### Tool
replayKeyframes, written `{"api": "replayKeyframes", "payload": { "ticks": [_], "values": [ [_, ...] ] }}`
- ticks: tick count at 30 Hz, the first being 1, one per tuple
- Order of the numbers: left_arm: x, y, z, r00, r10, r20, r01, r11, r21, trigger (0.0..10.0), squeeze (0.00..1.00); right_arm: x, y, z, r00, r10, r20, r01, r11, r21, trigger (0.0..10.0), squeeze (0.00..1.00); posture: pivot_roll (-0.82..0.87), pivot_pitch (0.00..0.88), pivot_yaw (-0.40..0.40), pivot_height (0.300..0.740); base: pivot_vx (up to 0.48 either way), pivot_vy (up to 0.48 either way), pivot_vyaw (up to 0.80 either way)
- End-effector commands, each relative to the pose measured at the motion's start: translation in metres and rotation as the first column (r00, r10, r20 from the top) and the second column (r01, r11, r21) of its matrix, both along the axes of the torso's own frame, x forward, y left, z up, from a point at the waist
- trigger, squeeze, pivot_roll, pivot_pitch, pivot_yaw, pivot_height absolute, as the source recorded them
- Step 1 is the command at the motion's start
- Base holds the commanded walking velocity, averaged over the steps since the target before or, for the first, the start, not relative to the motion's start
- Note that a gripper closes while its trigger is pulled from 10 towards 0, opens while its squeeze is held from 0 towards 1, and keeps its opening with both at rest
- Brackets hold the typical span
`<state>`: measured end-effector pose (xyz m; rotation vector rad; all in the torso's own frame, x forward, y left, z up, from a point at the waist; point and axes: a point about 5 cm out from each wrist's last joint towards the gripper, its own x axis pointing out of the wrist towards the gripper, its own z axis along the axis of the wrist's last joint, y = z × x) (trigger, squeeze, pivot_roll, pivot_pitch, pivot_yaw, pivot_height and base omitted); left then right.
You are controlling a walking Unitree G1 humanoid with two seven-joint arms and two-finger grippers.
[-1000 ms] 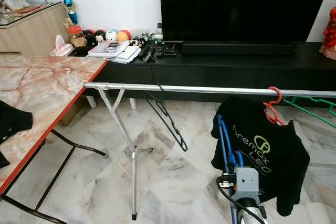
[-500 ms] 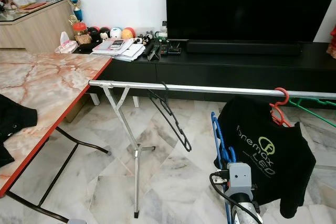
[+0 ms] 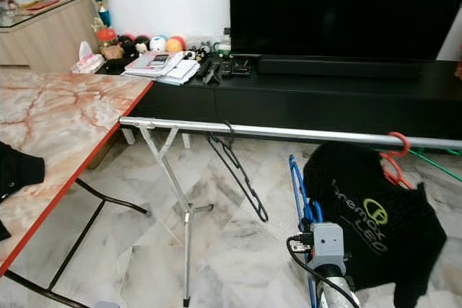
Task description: Hang hanger
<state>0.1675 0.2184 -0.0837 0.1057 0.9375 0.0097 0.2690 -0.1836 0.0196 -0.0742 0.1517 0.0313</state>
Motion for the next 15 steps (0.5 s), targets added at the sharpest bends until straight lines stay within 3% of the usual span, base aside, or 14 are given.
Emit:
{"api": "replayKeyframes", "payload": {
  "ticks": [1, 9, 15],
  "values": [
    [0.0009, -0.0032, -0.0004, 1.0, 0.0, -0.001, 0.0, 1.0, -0.005, 10.0, 0.0, -0.0024, -0.0069, 0.0005, 1.0, -0.019, 0.0, 0.019, 1.0, -0.008, 10.0, 0.0, -0.01, 0.0, 0.022, 0.74, 0.319, 0.0, 0.0],
    [0.0002, -0.0042, -0.0009, 1.0, 0.005, -0.001, -0.005, 1.0, -0.021, 10.0, 0.0, -0.0022, -0.006, -0.0003, 1.0, -0.02, -0.004, 0.02, 1.0, -0.005, 10.0, 0.0, -0.01, 0.0, 0.024, 0.74, 0.317, 0.0, 0.0],
    [-0.0009, -0.0072, -0.0019, 1.0, -0.02, -0.009, 0.02, 0.999, -0.026, 10.0, 0.0, -0.0006, -0.0049, 0.0006, 0.999, -0.048, -0.002, 0.048, 0.998, 0.035, 10.0, 0.0, -0.01, 0.0, 0.027, 0.74, 0.0, 0.0, 0.0]
  ]
}}
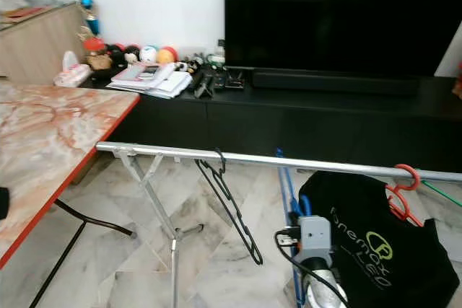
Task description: Hang hanger
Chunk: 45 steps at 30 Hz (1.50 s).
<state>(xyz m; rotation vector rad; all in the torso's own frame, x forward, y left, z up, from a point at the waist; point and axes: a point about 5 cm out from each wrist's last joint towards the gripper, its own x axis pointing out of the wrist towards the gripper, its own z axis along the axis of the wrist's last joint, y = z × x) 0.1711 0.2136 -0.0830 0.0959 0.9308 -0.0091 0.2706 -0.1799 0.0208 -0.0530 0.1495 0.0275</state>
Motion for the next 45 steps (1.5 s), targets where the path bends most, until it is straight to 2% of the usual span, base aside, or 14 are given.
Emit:
{"api": "replayKeyframes", "payload": {
  "ticks": [1, 5, 10, 12, 13, 17, 18, 22, 24, 31, 35, 45],
  "values": [
    [-0.004, -0.003, -0.002, 1.0, -0.009, -0.014, 0.009, 1.0, -0.011, 10.0, 0.0, -0.002, -0.008, 0.0, 0.999, -0.048, -0.004, 0.048, 0.998, 0.027, 10.0, 0.0, -0.01, 0.0, 0.027, 0.74, 0.0, 0.0, 0.0],
    [-0.004, -0.005, -0.002, 1.0, -0.027, -0.012, 0.027, 0.999, -0.017, 10.0, 0.0, 0.002, -0.009, 0.003, 0.998, -0.06, 0.002, 0.06, 0.997, 0.05, 10.0, 0.0, -0.01, 0.0, 0.028, 0.74, 0.0, 0.0, 0.0],
    [-0.004, -0.005, -0.003, 0.999, -0.033, -0.015, 0.033, 0.999, -0.016, 10.0, 0.0, 0.012, -0.016, 0.013, 0.988, -0.154, 0.028, 0.15, 0.982, 0.111, 10.0, 0.0, -0.01, 0.0, 0.03, 0.74, 0.0, 0.0, 0.0],
    [-0.004, -0.005, -0.003, 0.999, -0.035, -0.016, 0.035, 0.999, -0.016, 10.0, 0.0, 0.02, -0.021, 0.021, 0.975, -0.217, 0.044, 0.208, 0.967, 0.145, 10.0, 0.0, -0.01, 0.0, 0.032, 0.74, 0.0, 0.0, 0.0],
    [-0.005, -0.005, -0.003, 0.999, -0.036, -0.021, 0.036, 0.999, -0.017, 10.0, 0.0, 0.03, -0.029, 0.03, 0.957, -0.288, 0.036, 0.279, 0.945, 0.17, 10.0, 0.0, -0.01, 0.0, 0.033, 0.74, 0.0, 0.0, 0.0],
    [-0.006, -0.005, -0.004, 0.999, -0.041, -0.027, 0.041, 0.999, -0.016, 10.0, 0.0, 0.038, -0.036, 0.036, 0.942, -0.334, 0.027, 0.329, 0.938, 0.111, 10.0, 0.0, -0.01, 0.0, 0.035, 0.74, 0.0, 0.0, 0.0],
    [-0.008, -0.005, -0.004, 0.999, -0.043, -0.032, 0.043, 0.999, -0.014, 10.0, 0.0, 0.046, -0.035, 0.043, 0.939, -0.344, 0.024, 0.336, 0.928, 0.159, 10.0, 0.0, -0.01, 0.0, 0.035, 0.74, 0.0, 0.0, 0.0],
    [-0.01, -0.004, -0.005, 0.999, -0.038, -0.039, 0.037, 0.999, -0.012, 10.0, 0.0, 0.061, -0.03, 0.051, 0.946, -0.324, 0.004, 0.319, 0.934, 0.162, 10.0, 0.0, 0.0, 0.0, 0.033, 0.74, 0.0, 0.0, 0.0],
    [-0.01, -0.004, -0.005, 0.999, -0.036, -0.04, 0.036, 0.999, -0.012, 10.0, 0.0, 0.062, -0.029, 0.053, 0.948, -0.319, 0.006, 0.314, 0.935, 0.167, 10.0, 0.0, 0.0, 0.0, 0.031, 0.74, 0.0, 0.0, 0.0],
    [-0.012, -0.005, -0.006, 0.998, -0.034, -0.046, 0.033, 0.999, -0.014, 10.0, 0.0, 0.068, -0.016, 0.046, 0.969, -0.23, -0.094, 0.239, 0.966, 0.1, 10.0, 0.0, 0.01, 0.0, 0.03, 0.74, 0.0, 0.0, 0.0],
    [-0.014, -0.005, -0.007, 0.998, -0.038, -0.054, 0.037, 0.999, -0.015, 10.0, 0.0, 0.069, -0.017, 0.043, 0.964, -0.228, -0.14, 0.241, 0.967, 0.081, 10.0, 0.0, 0.0, 0.0, 0.03, 0.74, 0.0, 0.0, 0.0],
    [-0.016, -0.006, -0.008, 0.996, -0.064, -0.064, 0.063, 0.998, -0.013, 10.0, 0.0, 0.077, -0.024, 0.049, 0.962, -0.202, -0.182, 0.216, 0.975, 0.059, 10.0, 0.0, 0.0, 0.0, 0.033, 0.74, 0.0, 0.0, 0.0]
  ]
}}
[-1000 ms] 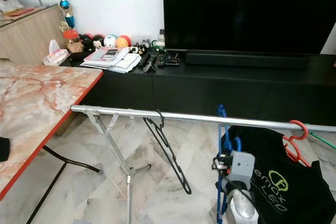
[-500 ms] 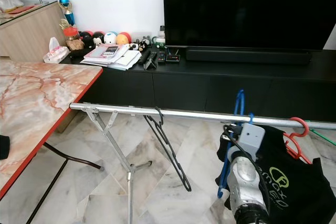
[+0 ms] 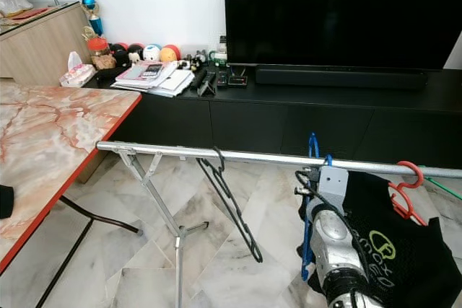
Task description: Hang hanger
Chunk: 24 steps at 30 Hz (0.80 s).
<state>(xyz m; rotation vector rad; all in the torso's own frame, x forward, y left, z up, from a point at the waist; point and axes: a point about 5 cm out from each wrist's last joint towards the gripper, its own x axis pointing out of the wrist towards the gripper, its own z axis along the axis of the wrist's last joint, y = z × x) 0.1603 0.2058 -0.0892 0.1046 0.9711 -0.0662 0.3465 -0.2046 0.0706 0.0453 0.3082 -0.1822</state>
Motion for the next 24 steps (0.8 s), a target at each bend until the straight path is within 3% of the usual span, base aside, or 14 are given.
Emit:
{"api": "replayKeyframes", "payload": {
  "ticks": [1, 7, 13, 18, 20, 21, 24],
  "values": [
    [-0.005, 0.002, -0.002, 1.0, -0.014, -0.022, 0.014, 1.0, 0.006, 10.0, 0.0, 0.002, 0.0, 0.001, 1.0, 0.011, -0.022, -0.011, 1.0, 0.002, 10.0, 0.0, 0.0, 0.0, 0.033, 0.74, 0.0, 0.0, 0.0],
    [-0.007, 0.002, -0.003, 0.999, -0.02, -0.028, 0.021, 1.0, 0.009, 10.0, 0.0, 0.006, -0.002, 0.005, 0.998, 0.046, -0.04, -0.047, 0.998, -0.036, 10.0, 0.0, 0.0, 0.0, 0.033, 0.74, 0.0, 0.0, 0.0],
    [-0.008, -0.001, -0.003, 0.999, -0.031, -0.03, 0.031, 0.999, 0.008, 10.0, 0.0, 0.005, 0.008, -0.003, 0.983, 0.148, -0.111, -0.154, 0.987, -0.053, 10.0, 0.0, 0.0, 0.0, 0.031, 0.74, 0.0, 0.0, 0.0],
    [-0.009, -0.002, -0.004, 0.999, -0.035, -0.036, 0.035, 0.999, 0.007, 10.0, 0.0, 0.0, 0.011, -0.009, 0.983, 0.139, -0.122, -0.143, 0.99, -0.023, 10.0, 0.0, 0.01, 0.0, 0.031, 0.74, 0.0, 0.0, 0.0],
    [-0.009, -0.002, -0.004, 0.999, -0.037, -0.038, 0.037, 0.999, 0.007, 10.0, 0.0, -0.001, 0.012, -0.011, 0.983, 0.14, -0.122, -0.143, 0.99, -0.019, 10.0, 0.48, 0.01, 0.0, 0.031, 0.74, 0.0, 0.0, 0.0],
    [-0.01, -0.002, -0.005, 0.999, -0.037, -0.039, 0.038, 0.999, 0.007, 10.0, 0.0, -0.002, 0.012, -0.012, 0.983, 0.139, -0.119, -0.142, 0.99, -0.021, 10.0, 0.54, 0.01, 0.0, 0.031, 0.74, 0.0, 0.0, 0.0],
    [-0.011, -0.002, -0.005, 0.998, -0.038, -0.043, 0.038, 0.999, 0.009, 10.0, 0.0, -0.005, 0.012, -0.012, 0.99, 0.123, -0.071, -0.124, 0.992, -0.01, 10.0, 0.56, 0.01, 0.0, 0.031, 0.74, 0.0, 0.0, 0.0]
  ]
}}
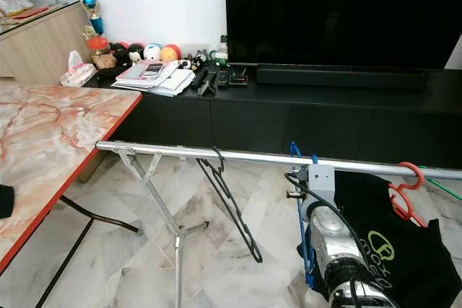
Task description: Hang hanger
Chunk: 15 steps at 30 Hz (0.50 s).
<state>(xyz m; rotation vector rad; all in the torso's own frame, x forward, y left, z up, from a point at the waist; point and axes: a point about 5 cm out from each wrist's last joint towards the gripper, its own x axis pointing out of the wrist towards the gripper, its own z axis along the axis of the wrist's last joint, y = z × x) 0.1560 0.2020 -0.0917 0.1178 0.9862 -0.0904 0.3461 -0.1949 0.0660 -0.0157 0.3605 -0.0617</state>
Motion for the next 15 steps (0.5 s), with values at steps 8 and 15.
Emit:
{"api": "replayKeyframes", "payload": {
  "ticks": [8, 15],
  "values": [
    [-0.009, 0.002, -0.003, 0.999, -0.015, -0.031, 0.015, 1.0, 0.009, 10.0, 0.0, -0.017, 0.006, -0.007, 0.998, 0.006, 0.065, -0.008, 1.0, 0.023, 10.0, 0.66, 0.0, 0.004, 0.032, 0.74, 0.0, 0.0, 0.0],
    [-0.008, 0.001, -0.003, 0.999, -0.025, -0.033, 0.025, 1.0, 0.008, 10.0, 0.0, -0.031, 0.006, 0.002, 0.986, -0.012, 0.166, 0.01, 1.0, 0.012, 10.0, 0.65, 0.0, 0.002, 0.03, 0.74, 0.0, 0.0, 0.0]
  ]
}}
